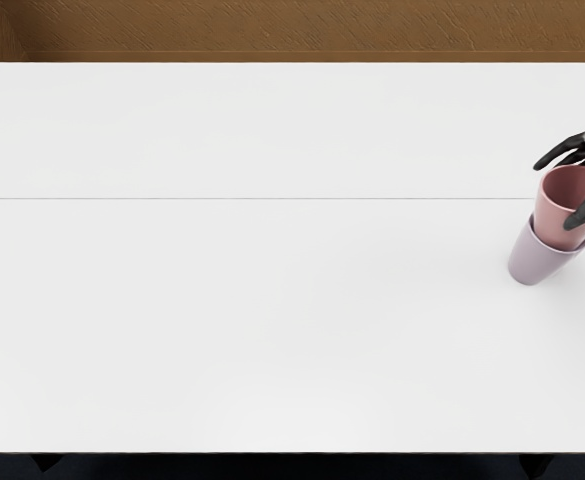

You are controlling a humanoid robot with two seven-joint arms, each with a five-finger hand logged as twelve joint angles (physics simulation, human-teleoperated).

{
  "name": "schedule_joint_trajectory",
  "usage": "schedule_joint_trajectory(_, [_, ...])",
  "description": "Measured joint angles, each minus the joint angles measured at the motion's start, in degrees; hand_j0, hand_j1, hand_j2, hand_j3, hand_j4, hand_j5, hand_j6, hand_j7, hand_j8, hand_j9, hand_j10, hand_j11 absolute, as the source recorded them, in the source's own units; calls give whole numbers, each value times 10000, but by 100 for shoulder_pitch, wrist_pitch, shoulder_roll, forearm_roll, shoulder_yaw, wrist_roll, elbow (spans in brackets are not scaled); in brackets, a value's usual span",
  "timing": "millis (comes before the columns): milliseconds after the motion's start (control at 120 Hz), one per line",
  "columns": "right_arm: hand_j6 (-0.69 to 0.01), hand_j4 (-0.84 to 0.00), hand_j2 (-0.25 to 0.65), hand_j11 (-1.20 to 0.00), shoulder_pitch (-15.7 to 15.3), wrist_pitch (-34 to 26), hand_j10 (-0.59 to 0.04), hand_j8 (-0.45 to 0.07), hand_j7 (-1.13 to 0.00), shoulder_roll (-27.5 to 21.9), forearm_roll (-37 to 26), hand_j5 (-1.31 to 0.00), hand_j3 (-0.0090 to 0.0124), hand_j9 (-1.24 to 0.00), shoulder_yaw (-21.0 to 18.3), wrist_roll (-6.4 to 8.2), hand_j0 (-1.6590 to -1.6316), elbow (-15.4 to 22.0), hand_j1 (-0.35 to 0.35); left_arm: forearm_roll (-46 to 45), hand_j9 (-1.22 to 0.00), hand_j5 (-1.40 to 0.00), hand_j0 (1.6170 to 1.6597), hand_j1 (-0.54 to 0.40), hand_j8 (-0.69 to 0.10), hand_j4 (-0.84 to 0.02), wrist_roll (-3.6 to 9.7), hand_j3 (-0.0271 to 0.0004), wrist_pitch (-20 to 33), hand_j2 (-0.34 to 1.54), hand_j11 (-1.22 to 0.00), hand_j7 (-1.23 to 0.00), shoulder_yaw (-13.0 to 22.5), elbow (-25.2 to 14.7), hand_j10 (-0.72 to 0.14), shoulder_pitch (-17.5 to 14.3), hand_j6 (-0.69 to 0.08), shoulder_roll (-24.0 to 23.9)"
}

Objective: Pick up cup and place in cup with right hand

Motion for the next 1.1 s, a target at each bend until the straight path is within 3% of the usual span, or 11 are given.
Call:
schedule_joint_trajectory(517, [-3882, -3925, -616, -5246, -9, -22, -2844, -2716, -5187, 286, 26, -5297, -2, -5304, 8, 0, -16552, -203, 557, 0, -2, -3, 16581, 3488, 2, 1, 0, -2, 1, 1, -3, -2, -1, 0, 1, -5, 2, 0])
schedule_joint_trajectory(642, [-2270, -2285, -342, -3019, -8, -39, -1700, -1637, -2986, 366, 24, -3051, 0, -3052, 9, 0, -16565, -253, -1145, 0, -2, -2, 16581, 3488, 1, 1, 0, -2, -1, 1, -2, -2, 0, 0, 1, 3, 1, 0])
schedule_joint_trajectory(758, [-1324, -1322, -183, -1707, -5, -42, -988, -961, -1686, 390, 30, -1728, 0, -1727, 14, 0, -16572, -266, -2178, 0, -2, -2, 16581, 3488, 1, 1, 0, -2, 0, 1, -2, -2, 0, 0, 1, 2, 1, 0])
schedule_joint_trajectory(917, [-668, -652, -76, -788, 36, 109, -493, -491, -776, 402, 294, -802, 0, -799, 230, 0, -16576, -275, -2900, 0, -2, -2, 16581, 3488, 1, 1, 0, -2, 0, 1, -2, -2, 0, 0, 1, -4, 1, 0])
schedule_joint_trajectory(1100, [-320, -302, -28, -323, 63, 782, -232, -241, -316, 662, 941, -332, 0, -328, 758, 0, -16579, -269, -3260, 0, -2, -2, 16581, 3488, 2, 1, 0, -1, -3, 1, -2, -2, 0, 0, 2, -1, 2, 0])
